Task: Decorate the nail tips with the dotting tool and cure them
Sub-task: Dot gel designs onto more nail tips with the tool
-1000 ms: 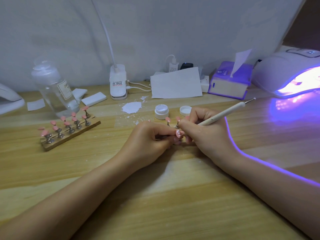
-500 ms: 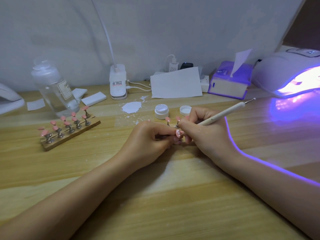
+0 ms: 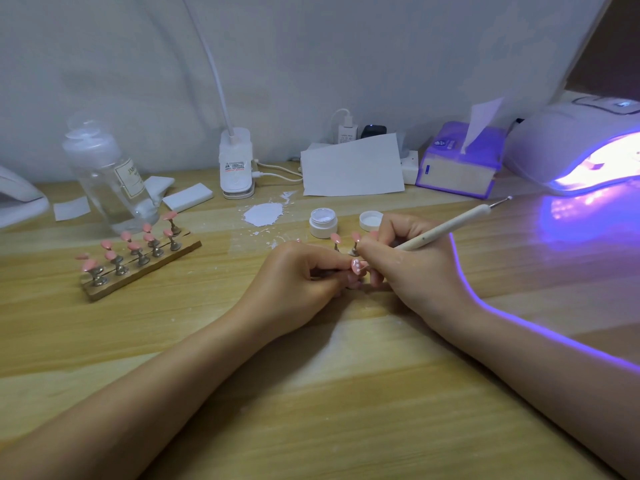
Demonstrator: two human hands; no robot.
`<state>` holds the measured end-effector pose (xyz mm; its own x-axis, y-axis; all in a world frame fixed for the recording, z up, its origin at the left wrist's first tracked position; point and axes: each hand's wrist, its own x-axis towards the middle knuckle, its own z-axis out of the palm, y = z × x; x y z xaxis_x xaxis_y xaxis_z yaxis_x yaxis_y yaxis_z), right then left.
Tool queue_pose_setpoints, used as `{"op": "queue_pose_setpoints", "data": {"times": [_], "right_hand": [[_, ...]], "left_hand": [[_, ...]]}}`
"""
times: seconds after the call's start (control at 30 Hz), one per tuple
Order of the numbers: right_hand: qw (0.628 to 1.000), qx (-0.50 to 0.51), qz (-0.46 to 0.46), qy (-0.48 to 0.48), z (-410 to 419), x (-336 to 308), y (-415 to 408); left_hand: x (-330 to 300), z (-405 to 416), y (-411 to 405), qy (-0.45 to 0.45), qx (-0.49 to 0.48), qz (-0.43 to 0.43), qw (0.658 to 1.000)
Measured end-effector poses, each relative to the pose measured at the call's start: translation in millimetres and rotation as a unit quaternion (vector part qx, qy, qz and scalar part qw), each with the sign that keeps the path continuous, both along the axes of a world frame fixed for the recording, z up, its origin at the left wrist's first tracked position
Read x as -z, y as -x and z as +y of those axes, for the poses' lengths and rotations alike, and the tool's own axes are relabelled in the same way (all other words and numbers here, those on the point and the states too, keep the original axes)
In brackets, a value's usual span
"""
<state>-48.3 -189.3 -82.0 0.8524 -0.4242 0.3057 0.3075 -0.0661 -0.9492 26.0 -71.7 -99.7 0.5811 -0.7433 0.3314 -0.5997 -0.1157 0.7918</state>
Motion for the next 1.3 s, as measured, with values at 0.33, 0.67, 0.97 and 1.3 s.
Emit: {"op": "queue_pose_setpoints", "data": {"times": [0.33,0.67,0.97,1.3], "right_hand": [[1.000,0.005,-0.005,0.009,-0.3,0.4,0.6],[1.000,0.003,-0.007,0.015,-0.9,1.1,0.2],[1.000,0.005,-0.003,0.000,-2.9,4.6,-1.8],[0.998,0.059,-0.024,0.023,-5.8,5.3,0.2]], "left_hand": [[1.2,0.2,-0.5,0.004,-0.003,0.004,1.000],[0.6,-0.4,-0.3,0.002,-0.001,0.008,1.000],[-0.9,0.2,0.7,-0.004,-0.008,-0.001,1.000],[-0.9,0.0,1.2,0.009,-0.009,-0.008,1.000]]}}
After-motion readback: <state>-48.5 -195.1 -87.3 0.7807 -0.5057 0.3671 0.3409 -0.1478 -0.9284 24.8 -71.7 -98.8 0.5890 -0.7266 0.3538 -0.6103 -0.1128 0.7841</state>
